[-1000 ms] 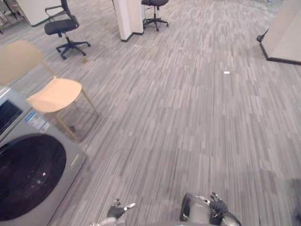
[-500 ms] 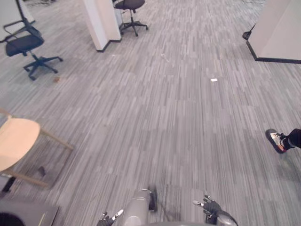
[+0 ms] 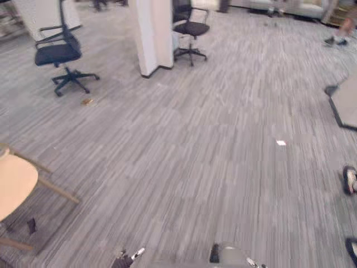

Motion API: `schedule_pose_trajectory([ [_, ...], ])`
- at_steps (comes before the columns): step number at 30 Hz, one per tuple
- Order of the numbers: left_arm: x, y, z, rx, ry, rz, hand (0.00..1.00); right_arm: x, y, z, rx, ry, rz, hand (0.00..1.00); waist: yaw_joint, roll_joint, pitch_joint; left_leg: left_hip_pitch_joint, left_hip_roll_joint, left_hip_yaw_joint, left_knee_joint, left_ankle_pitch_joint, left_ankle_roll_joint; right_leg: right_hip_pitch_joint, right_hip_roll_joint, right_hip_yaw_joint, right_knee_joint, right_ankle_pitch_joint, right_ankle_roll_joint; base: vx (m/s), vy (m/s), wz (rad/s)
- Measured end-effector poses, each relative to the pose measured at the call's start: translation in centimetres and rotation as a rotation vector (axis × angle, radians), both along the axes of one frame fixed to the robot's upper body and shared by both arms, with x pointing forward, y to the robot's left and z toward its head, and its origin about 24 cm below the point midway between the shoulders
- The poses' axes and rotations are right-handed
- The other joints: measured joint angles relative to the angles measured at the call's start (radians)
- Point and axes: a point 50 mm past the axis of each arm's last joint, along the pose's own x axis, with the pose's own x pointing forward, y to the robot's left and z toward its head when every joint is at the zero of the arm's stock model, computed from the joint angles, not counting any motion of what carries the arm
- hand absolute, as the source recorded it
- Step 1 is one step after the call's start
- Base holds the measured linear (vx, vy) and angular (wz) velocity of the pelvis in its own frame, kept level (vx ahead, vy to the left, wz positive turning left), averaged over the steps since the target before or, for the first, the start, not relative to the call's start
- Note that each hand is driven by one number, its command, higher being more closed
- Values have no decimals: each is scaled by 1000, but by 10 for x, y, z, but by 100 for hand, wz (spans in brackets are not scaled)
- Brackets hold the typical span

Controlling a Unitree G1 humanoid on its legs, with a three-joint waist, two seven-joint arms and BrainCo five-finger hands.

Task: Organize washtable

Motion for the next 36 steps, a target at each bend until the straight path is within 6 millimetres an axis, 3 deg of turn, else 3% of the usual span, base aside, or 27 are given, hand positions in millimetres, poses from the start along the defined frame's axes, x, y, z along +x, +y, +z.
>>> schedule_pose_trajectory([
  [2, 1, -2, 0, 5, -3, 14, 0, 0, 1, 1, -3, -14, -18, 0, 3, -2, 0, 70, 37, -32, -53, -15, -24, -18, -23, -39, -266, 22, 6, 646, -293, 87],
  [3, 1, -3, 0, 6, -8, 13, 0, -1, 1, 1, -4, -18, -20, 0, 3, -3, -1, 127, 71, -34, -106, -21, -36, -12, -25, -57, -483, 77, 16, 739, -355, 69],
  [4, 1, -5, 0, 4, -4, 2, 0, -3, 1, 1, -3, -9, -21, 0, 0, -1, -2, 165, 95, -46, -138, -22, -38, -8, -19, -58, -558, 189, 30, 936, -465, 57],
  [5, 0, -8, -1, 0, -1, -5, 0, -1, 3, 0, 5, -14, -21, 0, 1, -1, -12, 186, 124, -52, -140, 1, -75, 5, 5, -55, -554, 295, -17, 667, -338, 21],
  [6, 2, -12, -1, -11, -3, -3, 0, 4, -1, 2, -4, -24, -19, 0, 8, 17, -10, 187, 141, -52, -133, 29, -110, -5, 16, -59, -505, 255, -28, 805, -406, 6],
  [7, 5, -13, -1, -14, -8, -19, 0, 8, -2, 2, -8, -35, -19, 0, 7, 21, -8, 188, 146, -58, -106, 102, -145, -17, 7, -63, -415, 190, -50, 763, -396, -3],
  [9, 2, -18, -3, -20, 2, -31, 0, 6, -8, 3, -21, -31, -17, 0, -8, 36, -16, 165, 155, -59, 41, 227, -134, -1, 22, -91, -311, 99, -78, 776, -410, -1],
  [10, -9, -17, -4, -20, 23, -17, 0, 4, -7, 3, -23, -22, 11, 0, -19, 55, -44, 84, 161, -57, 224, 330, -151, 63, 55, -102, -351, 21, -84, 798, -322, -39],
  [11, -13, -20, -5, -28, 31, -11, 0, 8, -14, 5, -44, -21, 51, 0, -10, 85, -44, 1, 188, -50, 435, 474, -214, 112, 105, -95, -375, -25, -97, 785, -268, -46],
  [12, -13, -19, -5, -28, 32, -13, 0, 8, -15, 5, -49, -20, 64, 0, -9, 93, -41, -55, 209, -27, 553, 479, -222, 138, 127, -92, -384, -47, -107, 648, -136, -55],
  [13, -12, -15, -4, -17, 28, -15, 0, 10, -14, 5, -45, -14, 77, 0, 4, 87, -31, -165, 267, 58, 773, 423, -141, 212, 161, -81, -415, -75, -117, 512, -122, -28],
  [14, -13, -11, -4, -7, 32, -15, 0, 8, -10, 3, -34, -2, 91, 0, 12, 67, -18, -215, 290, 106, 871, 366, -107, 288, 170, -73, -458, -77, -109, 636, -157, -26],
  [15, -18, -5, -3, 4, 49, -13, 0, 6, -1, 1, -10, 14, 119, 0, 27, 24, -12, -276, 293, 166, 927, 307, -100, 379, 163, -56, -527, -75, -105, 603, -132, -22],
  [17, -18, 3, 0, 28, 29, -6, 0, 9, 8, -1, 10, 17, 147, 0, 52, -11, -21, -397, 289, 227, 905, 255, -101, 491, 152, -36, -635, -67, -93, 636, -85, -25],
  [20, -11, 3, 1, 25, -1, 10, 0, 29, 11, 1, 14, -29, 156, 0, 63, -26, -10, -539, 217, 253, 682, 184, -131, 622, 120, -26, -732, -67, -93, 542, 78, -16],
  [21, -9, 1, 1, 18, -4, 16, 0, 39, 11, 2, 11, -53, 165, 0, 64, -12, 0, -569, 185, 271, 490, 185, -132, 657, 100, -24, -742, -67, -92, 704, 291, -31],
  [22, -13, -3, 0, 6, 2, 25, 0, 46, 6, 5, -5, -72, 172, 0, 70, 17, -1, -564, 154, 270, 190, 250, -155, 688, 96, -20, -747, -72, -83, 586, 261, -39],
  [23, -16, -4, -1, 2, 10, 27, 0, 48, 6, 5, -8, -80, 175, 0, 87, 36, 0, -550, 151, 264, 98, 382, -112, 700, 107, -12, -746, -76, -76, 711, 317, -13],
  [24, -9, -2, 0, 4, 0, 30, 0, 52, 20, 3, 23, -78, 208, 0, 90, 0, 1, -519, 97, 289, 74, 356, -95, 722, 65, 15, -759, -83, -61, 564, 196, 13],
  [26, 2, -1, 2, 5, -34, 26, 0, 67, 25, 6, 26, -111, 252, 0, 99, -3, 1, -520, 69, 276, 80, 316, -78, 700, 83, 91, -747, -23, -40, 582, 174, 22],
  [28, 2, -1, 1, -4, -28, 40, 0, 73, 22, 8, 16, -126, 254, 0, 97, -12, 4, -493, 42, 279, 159, 253, -21, 686, 48, 111, -606, 21, 3, 523, 163, 29],
  [29, -5, 1, 1, 0, -14, 44, 0, 71, 22, 8, 14, -122, 252, 0, 104, -29, -1, -450, 23, 285, 186, 184, -10, 607, 16, 165, -371, 64, 89, 463, 167, 20],
  [30, -6, 3, 1, 5, -9, 43, 0, 71, 22, 8, 13, -123, 252, 0, 104, -40, 2, -431, 13, 291, 191, 156, -7, 565, 3, 186, -257, 100, 144, 540, 132, 2],
  [31, -12, 8, 1, 19, 8, 34, 0, 70, 23, 7, 17, -119, 249, 0, 98, -67, 1, -391, -8, 303, 209, 103, 4, 477, -22, 227, -36, 214, 217, 449, 63, 0],
  [33, -14, 8, 0, 21, 31, 12, 0, 64, 23, 5, 22, -102, 243, 0, 83, -67, 11, -329, -20, 302, 224, 47, 20, 361, -36, 220, 225, 229, 214, 347, 21, 2],
  [35, -14, 6, -1, 23, 42, -27, 0, 48, 20, 3, 28, -71, 216, 0, 76, -54, 13, -205, -18, 298, 162, 26, 14, 236, -34, 153, 396, 157, 126, 405, -3, -2],
  [36, -13, 6, -1, 25, 42, -34, 0, 48, 15, 4, 12, -82, 192, 0, 60, -49, 10, -153, -16, 291, 113, 27, 11, 185, -32, 112, 386, 128, 94, 481, -18, 6],
])
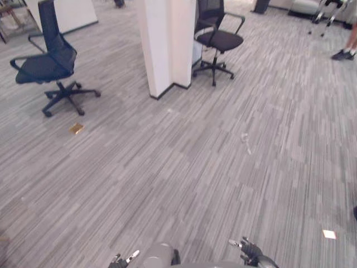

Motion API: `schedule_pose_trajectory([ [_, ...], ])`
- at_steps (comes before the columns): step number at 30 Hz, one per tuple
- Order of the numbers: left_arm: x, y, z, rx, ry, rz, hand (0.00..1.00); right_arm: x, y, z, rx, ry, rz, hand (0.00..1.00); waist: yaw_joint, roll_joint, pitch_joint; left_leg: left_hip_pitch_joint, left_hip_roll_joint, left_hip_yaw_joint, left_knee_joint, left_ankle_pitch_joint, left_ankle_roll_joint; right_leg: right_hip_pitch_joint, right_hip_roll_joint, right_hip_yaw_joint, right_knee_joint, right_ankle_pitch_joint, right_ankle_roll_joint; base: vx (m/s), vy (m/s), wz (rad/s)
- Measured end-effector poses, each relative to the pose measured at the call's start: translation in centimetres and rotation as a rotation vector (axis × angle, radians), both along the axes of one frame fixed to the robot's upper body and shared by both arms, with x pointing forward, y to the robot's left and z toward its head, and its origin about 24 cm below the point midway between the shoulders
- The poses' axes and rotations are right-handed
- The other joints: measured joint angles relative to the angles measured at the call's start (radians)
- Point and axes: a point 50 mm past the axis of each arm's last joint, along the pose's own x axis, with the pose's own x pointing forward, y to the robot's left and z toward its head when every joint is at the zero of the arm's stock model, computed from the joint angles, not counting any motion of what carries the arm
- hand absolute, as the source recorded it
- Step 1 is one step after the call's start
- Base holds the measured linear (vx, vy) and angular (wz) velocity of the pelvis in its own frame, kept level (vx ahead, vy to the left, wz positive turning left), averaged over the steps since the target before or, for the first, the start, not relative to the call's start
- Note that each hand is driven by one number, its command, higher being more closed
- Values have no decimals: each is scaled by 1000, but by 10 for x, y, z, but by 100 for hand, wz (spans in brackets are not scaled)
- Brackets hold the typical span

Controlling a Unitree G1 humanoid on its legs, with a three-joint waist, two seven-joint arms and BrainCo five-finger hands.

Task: Organize washtable

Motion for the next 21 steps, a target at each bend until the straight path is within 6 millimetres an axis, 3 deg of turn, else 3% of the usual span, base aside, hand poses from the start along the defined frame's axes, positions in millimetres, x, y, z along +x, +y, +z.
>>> schedule_pose_trajectory([
  [1, 2, -3, 0, 1, 5, -33, 0, 3, -5, 2, -16, -16, -5, 0, -16, 13, 1, 63, 8, -15, -61, 8, -13, -48, 1, -61, -66, -58, -52, 404, -33, 16],
  [2, 6, -5, 0, -1, -5, -52, 0, 1, -11, 3, -29, -18, -27, 0, -28, 29, -1, 120, 24, -29, -118, 15, -24, -76, 1, -128, -187, -112, -70, 408, -40, 23],
  [5, 27, -8, 3, -4, -59, -68, 0, -5, -19, 3, -49, -8, -42, 0, -39, 50, -2, 184, 57, -86, -186, 24, -44, -108, -9, -241, -518, -144, -94, 507, -114, 60],
  [6, 37, -14, 4, -9, -87, -95, 0, -4, -21, 4, -53, -10, -43, 0, -58, 60, 1, 217, 90, -136, -230, 22, -85, -133, -9, -255, -779, -99, -89, 614, -207, 77],
  [8, 40, -16, 5, -8, -92, -104, 0, -2, -22, 5, -58, -14, -36, 0, -59, 60, 2, 243, 110, -149, -251, 21, -119, -145, -6, -243, -955, -12, -87, 505, -228, 45],
  [9, 38, -16, 4, -6, -86, -110, 0, -3, -20, 4, -55, -5, -26, 0, -53, 50, 2, 277, 122, -164, -262, 16, -154, -141, -2, -236, -1109, 87, -77, 483, -272, 22],
  [10, 34, -11, 4, 8, -73, -115, 0, -5, -18, 3, -50, 5, -17, 0, -54, 36, 1, 298, 126, -180, -259, 5, -176, -134, -10, -231, -1174, 122, -87, 626, -390, 25],
  [11, 30, -10, 4, 13, -59, -119, 0, -3, -19, 4, -55, 3, -7, 0, -57, 30, -1, 336, 153, -200, -246, -5, -194, -133, -8, -216, -1122, 265, -128, 787, -462, 14],
  [12, 30, -19, 2, -9, -56, -127, 0, -1, -24, 5, -72, -3, -1, 0, -53, 74, -6, 325, 199, -226, -187, 31, -253, -173, 20, -217, -978, 197, -164, 662, -384, 7],
  [13, 30, -20, 1, -12, -57, -129, 0, 0, -25, 6, -74, -6, 2, 0, -53, 78, -7, 321, 208, -230, -170, 45, -263, -176, 24, -220, -952, 182, -173, 810, -430, -11],
  [14, 29, -24, 1, -21, -54, -128, 0, 3, -27, 7, -85, -15, 10, 0, -53, 93, -9, 303, 226, -251, -96, 108, -269, -181, 49, -228, -881, 111, -191, 527, -289, -19],
  [15, 27, -24, 0, -23, -48, -125, 0, 3, -29, 8, -89, -15, 11, 0, -53, 100, -13, 288, 238, -256, -42, 147, -246, -176, 67, -233, -858, 77, -194, 776, -432, -31],
  [16, 24, -22, -1, -22, -41, -104, 0, 3, -30, 8, -92, -14, 11, 0, -59, 111, -14, 233, 258, -263, 104, 252, -201, -144, 100, -239, -842, 22, -209, 592, -324, -43],
  [17, 20, -18, -1, -20, -36, -72, 0, 1, -28, 7, -88, -9, 14, 0, -56, 117, -15, 172, 283, -261, 258, 447, -193, -88, 149, -238, -867, -15, -225, 676, -365, -43],
  [18, 17, -17, -1, -17, -32, -62, 0, -1, -26, 6, -85, -3, 18, 0, -51, 109, -9, 106, 305, -260, 407, 484, -193, -42, 184, -231, -897, -39, -242, 539, -278, -54],
  [19, 14, -15, -1, -15, -25, -60, 0, -2, -24, 5, -78, 4, 15, 0, -44, 110, -9, 12, 323, -233, 619, 396, -176, 24, 224, -212, -937, -58, -258, 537, -266, -44],
  [21, 12, -12, -1, -10, -19, -58, 0, -6, -19, 3, -63, 19, 19, 0, -27, 88, 4, -88, 324, -191, 762, 300, -142, 120, 253, -188, -1000, -68, -266, 465, -205, -40],
])
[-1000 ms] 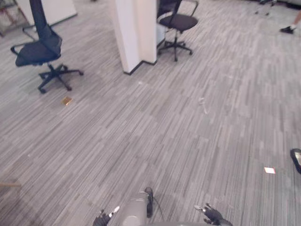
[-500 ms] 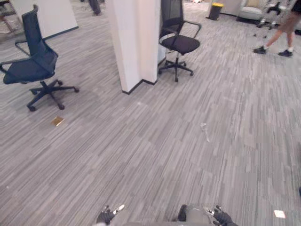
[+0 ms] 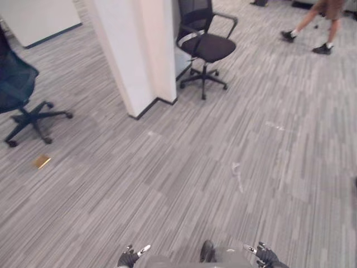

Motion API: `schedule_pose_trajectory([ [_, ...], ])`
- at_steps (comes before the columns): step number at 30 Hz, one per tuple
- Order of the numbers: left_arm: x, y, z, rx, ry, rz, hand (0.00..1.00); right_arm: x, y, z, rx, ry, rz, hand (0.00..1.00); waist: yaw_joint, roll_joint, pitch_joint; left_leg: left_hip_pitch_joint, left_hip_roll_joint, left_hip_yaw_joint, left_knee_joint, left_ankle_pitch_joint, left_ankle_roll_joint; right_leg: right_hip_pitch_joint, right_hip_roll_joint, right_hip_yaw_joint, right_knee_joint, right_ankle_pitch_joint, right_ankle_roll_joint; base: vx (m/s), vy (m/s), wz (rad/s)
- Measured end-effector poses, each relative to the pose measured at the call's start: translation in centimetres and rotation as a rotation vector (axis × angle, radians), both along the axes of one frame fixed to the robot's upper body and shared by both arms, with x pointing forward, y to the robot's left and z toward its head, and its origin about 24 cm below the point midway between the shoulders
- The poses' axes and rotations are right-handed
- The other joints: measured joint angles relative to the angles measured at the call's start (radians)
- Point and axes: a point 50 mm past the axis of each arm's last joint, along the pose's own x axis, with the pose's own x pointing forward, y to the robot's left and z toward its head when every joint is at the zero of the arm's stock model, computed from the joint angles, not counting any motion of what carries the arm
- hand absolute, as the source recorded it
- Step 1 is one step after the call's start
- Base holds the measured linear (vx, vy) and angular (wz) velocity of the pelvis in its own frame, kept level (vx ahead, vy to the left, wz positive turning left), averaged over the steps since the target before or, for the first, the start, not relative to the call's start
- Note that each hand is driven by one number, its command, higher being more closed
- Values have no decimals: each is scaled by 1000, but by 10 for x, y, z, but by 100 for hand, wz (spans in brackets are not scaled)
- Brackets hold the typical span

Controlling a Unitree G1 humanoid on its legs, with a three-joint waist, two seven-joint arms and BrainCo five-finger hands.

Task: Organize washtable

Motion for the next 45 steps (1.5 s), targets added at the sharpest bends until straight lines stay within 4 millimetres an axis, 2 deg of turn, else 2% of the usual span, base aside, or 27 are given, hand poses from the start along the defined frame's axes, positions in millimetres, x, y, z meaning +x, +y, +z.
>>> schedule_pose_trajectory([
  [1, -2, 4, 1, 10, 2, 2, 0, -3, 4, -2, 15, 20, 3, 0, 12, -23, 5, -72, -20, 31, 16, -48, 3, 66, 4, 22, -46, -4, 5, 457, -176, -36],
  [3, 0, 4, 2, 10, -16, 9, 0, -2, 8, -3, 26, 19, -2, 0, 29, -37, 12, -153, -56, 77, -73, -106, -16, 145, 6, 47, -103, -2, 17, 422, -123, -38],
  [4, 1, 4, 3, 11, -22, 11, 0, -3, 9, -4, 29, 27, -5, 0, 33, -42, 17, -185, -77, 115, -209, -139, -36, 189, 5, 63, -141, 1, 24, 446, -4, -44],
  [6, 1, 3, 2, 8, -24, 15, 0, 6, 15, -3, 44, 6, -6, 0, 36, -42, 22, -198, -108, 160, -484, -143, -35, 242, -5, 84, -187, -5, 43, 430, 73, -41],
  [7, 2, 2, 2, 3, -27, 24, 0, 6, 14, -3, 42, 3, -8, 0, 32, -38, 21, -196, -135, 157, -693, -131, -42, 268, -15, 91, -209, -15, 61, 380, 142, -25],
  [8, 3, 1, 2, -1, -32, 27, 0, 6, 16, -3, 47, 3, -9, 0, 28, -33, 18, -182, -159, 139, -874, -85, -56, 290, -25, 93, -222, -31, 87, 394, 154, -20],
  [9, 4, 1, 3, -3, -35, 26, 0, 6, 17, -4, 52, 3, -12, 0, 31, -32, 17, -176, -166, 137, -910, -23, -45, 299, -31, 96, -222, -41, 101, 435, 175, -5],
  [10, 4, 1, 2, -2, -33, 26, 0, 2, 15, -4, 50, 9, -27, 0, 32, -34, 14, -147, -189, 136, -953, 93, -9, 318, -46, 100, -218, -59, 129, 366, 150, 1],
  [11, 5, 4, 3, 5, -37, 23, 0, 2, 16, -4, 54, 9, -32, 0, 31, -38, 12, -143, -209, 138, -954, 85, 7, 324, -65, 98, -210, -70, 144, 463, 181, 19],
  [12, 9, 6, 4, 13, -44, 12, 0, 2, 15, -4, 52, 8, -40, 0, 26, -55, 10, -142, -237, 132, -951, 54, 34, 307, -94, 90, -161, -79, 159, 425, 181, 34],
  [14, 10, 6, 4, 13, -44, 6, 0, -5, 10, -5, 44, 19, -71, 0, 27, -58, 10, -123, -261, 120, -917, 3, 62, 241, -135, 100, 54, -96, 188, 445, 211, 36],
  [15, 7, 10, 4, 21, -27, 0, 0, -12, 10, -6, 46, 34, -85, 0, 27, -79, 10, -69, -287, 124, -910, -43, 74, 135, -189, 124, 362, -70, 251, 404, 193, 25],
  [16, 6, 12, 4, 25, -22, -5, 0, -14, 10, -6, 48, 37, -86, 0, 23, -85, 11, -49, -298, 125, -904, -59, 80, 95, -212, 145, 478, -36, 288, 485, 200, 32],
  [17, 3, 10, 3, 24, -6, -26, 0, -18, 10, -7, 49, 46, -89, 0, 14, -83, 13, -15, -310, 119, -873, -93, 97, 17, -244, 171, 692, 5, 312, 323, 103, 30],
  [18, 1, 10, 2, 23, 2, -28, 0, -19, 9, -7, 49, 49, -95, 0, 10, -83, 13, 6, -311, 116, -861, -109, 102, -12, -259, 171, 773, 1, 306, 389, 118, 33],
  [19, -1, 13, 2, 29, 7, -27, 0, -19, 9, -7, 48, 48, -96, 0, -1, -83, 11, 42, -313, 116, -868, -119, 107, -55, -279, 158, 861, -15, 279, 335, 103, 27],
  [21, -1, 12, 2, 26, 3, -24, 0, -21, 7, -7, 51, 44, -136, 0, -1, -82, 10, 135, -312, 112, -941, -118, 105, -89, -286, 124, 790, -40, 254, 368, 77, 21],
  [25, -3, 9, 1, 15, 1, 15, 0, -24, 7, -7, 56, 38, -185, 0, -3, -75, 0, 175, -300, 93, -969, -127, 85, -88, -301, 46, 435, -50, 222, 245, -37, 16],
  [26, -5, 6, 0, 7, 6, 28, 0, -23, 4, -6, 52, 31, -206, 0, -1, -63, -8, 178, -281, 93, -967, -138, 63, -81, -300, 22, 276, -28, 200, 227, -89, -7],
  [27, -8, 6, 0, 7, 13, 29, 0, -23, 5, -6, 53, 27, -207, 0, -1, -69, -13, 185, -276, 93, -968, -142, 52, -60, -296, 19, 198, 10, 186, 255, -152, -16],
  [28, -14, 11, 0, 19, 27, 30, 0, -23, 9, -7, 64, 27, -209, 0, -1, -87, -22, 196, -281, 95, -972, -153, 25, -31, -291, 28, 53, 159, 184, 213, -218, -22],
  [29, -19, 16, 0, 32, 43, 32, 0, -26, 13, -8, 74, 35, -212, 0, 3, -105, -38, 210, -272, 97, -990, -163, 9, 8, -272, 41, -24, 151, 212, 205, -238, -26],
  [30, -22, 15, 0, 28, 49, 34, 0, -26, 13, -8, 74, 35, -212, 0, 3, -88, -45, 213, -257, 100, -1002, -164, 8, 27, -254, 40, -71, 154, 209, 175, -246, -36],
  [32, -23, 8, -2, 11, 49, 38, 0, -24, 8, -7, 61, 30, -204, 0, 2, -73, -74, 223, -220, 116, -1058, -155, -12, 76, -185, 39, -239, 218, 195, 127, -217, -34],
  [37, -22, 4, -2, 0, 46, 41, 0, -29, 4, -6, 49, 45, -194, 0, -1, -58, -91, 222, -205, 117, -1101, -147, -24, 119, -143, 40, -382, 274, 183, 29, -121, -10],
  [38, -17, 11, -1, 15, 39, 35, 0, -26, 11, -8, 58, 69, -118, 0, -30, -74, -93, 243, -266, 90, -1141, -144, -20, 120, -181, 44, -389, 282, 200, 0, 0, 0],
  [45, -17, 11, -1, 15, 39, 42, 0, -26, 11, -8, 58, 70, -122, 0, -32, -71, -90, 244, -266, 98, -1144, -144, -20, 116, -180, 51, -386, 282, 200, 0, 0, -2],
])
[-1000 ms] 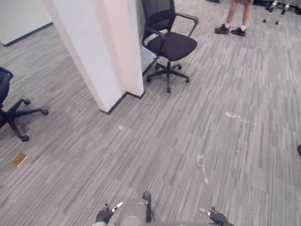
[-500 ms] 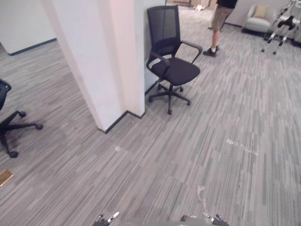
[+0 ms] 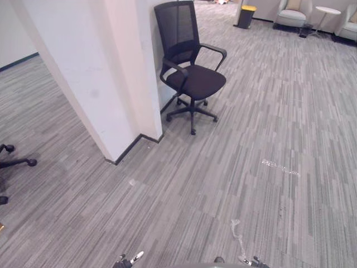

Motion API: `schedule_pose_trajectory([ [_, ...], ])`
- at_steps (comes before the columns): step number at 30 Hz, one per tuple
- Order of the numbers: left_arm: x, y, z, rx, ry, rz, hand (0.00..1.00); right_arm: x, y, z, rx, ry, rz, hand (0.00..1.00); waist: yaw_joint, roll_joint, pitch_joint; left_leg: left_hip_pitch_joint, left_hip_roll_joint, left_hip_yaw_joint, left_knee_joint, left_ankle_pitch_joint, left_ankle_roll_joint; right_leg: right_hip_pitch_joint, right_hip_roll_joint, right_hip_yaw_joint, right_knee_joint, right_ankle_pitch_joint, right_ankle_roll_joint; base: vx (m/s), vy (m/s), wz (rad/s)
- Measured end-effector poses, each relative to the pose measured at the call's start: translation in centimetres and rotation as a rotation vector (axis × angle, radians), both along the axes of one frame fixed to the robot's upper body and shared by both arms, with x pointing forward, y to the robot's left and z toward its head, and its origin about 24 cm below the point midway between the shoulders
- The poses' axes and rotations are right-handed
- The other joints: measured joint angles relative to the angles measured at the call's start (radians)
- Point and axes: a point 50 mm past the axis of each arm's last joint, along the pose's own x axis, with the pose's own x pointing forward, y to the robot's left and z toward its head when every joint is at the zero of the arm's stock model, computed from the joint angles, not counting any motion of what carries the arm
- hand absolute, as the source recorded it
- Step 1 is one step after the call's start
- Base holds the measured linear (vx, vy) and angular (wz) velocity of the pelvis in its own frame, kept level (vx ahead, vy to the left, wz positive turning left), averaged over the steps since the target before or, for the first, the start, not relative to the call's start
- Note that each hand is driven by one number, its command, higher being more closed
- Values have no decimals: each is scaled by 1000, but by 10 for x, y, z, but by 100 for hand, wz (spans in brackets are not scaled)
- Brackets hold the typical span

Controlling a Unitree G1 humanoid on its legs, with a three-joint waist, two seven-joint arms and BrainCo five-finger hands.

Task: Organize washtable

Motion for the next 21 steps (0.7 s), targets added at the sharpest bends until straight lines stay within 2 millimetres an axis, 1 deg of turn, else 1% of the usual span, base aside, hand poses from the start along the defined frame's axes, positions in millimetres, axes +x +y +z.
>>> schedule_pose_trajectory([
  [2, -1, 0, 0, -4, -3, 37, 0, 0, 0, 0, 2, -1, -10, 0, -2, 0, 4, 7, 7, 14, -1, 0, 0, 0, 1, 3, 1, 0, 0, -7, -6, -15],
  [3, -3, -1, -1, -6, -4, 66, 0, -1, 0, 0, 2, -2, -21, 0, -5, 10, 11, 9, 8, 24, 0, 0, 0, 0, 1, 6, 1, 0, 0, -18, -15, -13],
  [4, -3, -2, -1, -9, -6, 84, 0, -1, 0, 0, 2, -5, -37, 0, -15, 7, 11, 11, 8, 26, 2, 0, 0, 3, 0, 6, 1, 0, 0, -27, -21, -9],
  [5, -4, -2, -1, -5, -7, 110, 0, 2, 0, 1, -7, -18, -52, 0, -23, 7, 18, 11, 10, 40, 11, 0, -1, 0, -1, 6, 12, 0, 0, -23, -9, -6],
  [7, -1, -7, -1, -10, -19, 128, 0, 8, -2, 4, -22, -51, -78, 0, -25, 14, 37, -4, 22, 79, 60, -9, -4, -22, -2, 6, 55, -4, -3, -89, -5, -28],
  [9, 2, -11, -1, -11, -30, 132, 0, 13, -4, 6, -31, -78, -99, 0, -24, 29, 52, -34, 45, 116, 148, -47, -2, -51, -2, 6, 113, -23, -10, -116, 11, -32],
  [10, 3, -12, 0, -6, -35, 136, 0, 15, -4, 7, -31, -97, -116, 0, -26, 36, 64, -49, 62, 144, 204, -75, -1, -53, 1, 6, 146, -45, -8, -114, 13, -17],
  [12, 7, -14, 0, -9, -49, 134, 0, 16, -5, 9, -36, -110, -121, 0, -25, 45, 62, -71, 96, 194, 272, -116, 4, -77, 11, 14, 197, -63, -10, -163, 27, -21],
  [14, 12, -14, 2, -6, -65, 125, 0, 18, -3, 10, -36, -124, -121, 0, -23, 43, 62, -88, 113, 235, 301, -135, 18, -105, 13, 24, 229, -66, -12, -204, 47, -19],
  [15, 18, -13, 3, -3, -78, 114, 0, 19, -3, 10, -37, -129, -119, 0, -21, 39, 63, -98, 115, 251, 310, -139, 24, -121, 9, 29, 246, -67, -13, -166, 35, -16],
  [17, 24, -12, 4, 6, -87, 82, 0, 21, -1, 11, -35, -145, -117, 0, -20, 32, 67, -111, 115, 282, 329, -141, 29, -151, -9, 28, 277, -71, -18, -204, 44, -27],
  [19, 26, -12, 4, 12, -88, 70, 0, 23, -1, 12, -35, -153, -112, 0, -19, 24, 72, -109, 117, 324, 332, -143, 31, -173, -33, -5, 299, -74, -24, -171, 40, -56],
  [20, 27, -11, 5, 22, -87, 50, 0, 25, 1, 13, -33, -164, -114, 0, -19, 27, 76, -106, 122, 360, 332, -143, 32, -190, -56, -63, 321, -76, -36, -93, 1, -91],
  [21, 30, -11, 5, 34, -86, 16, 0, 27, 3, 14, -28, -177, -119, 0, -18, 27, 76, -104, 135, 396, 333, -142, 33, -209, -83, -135, 360, -99, -70, -67, -19, -99],
])
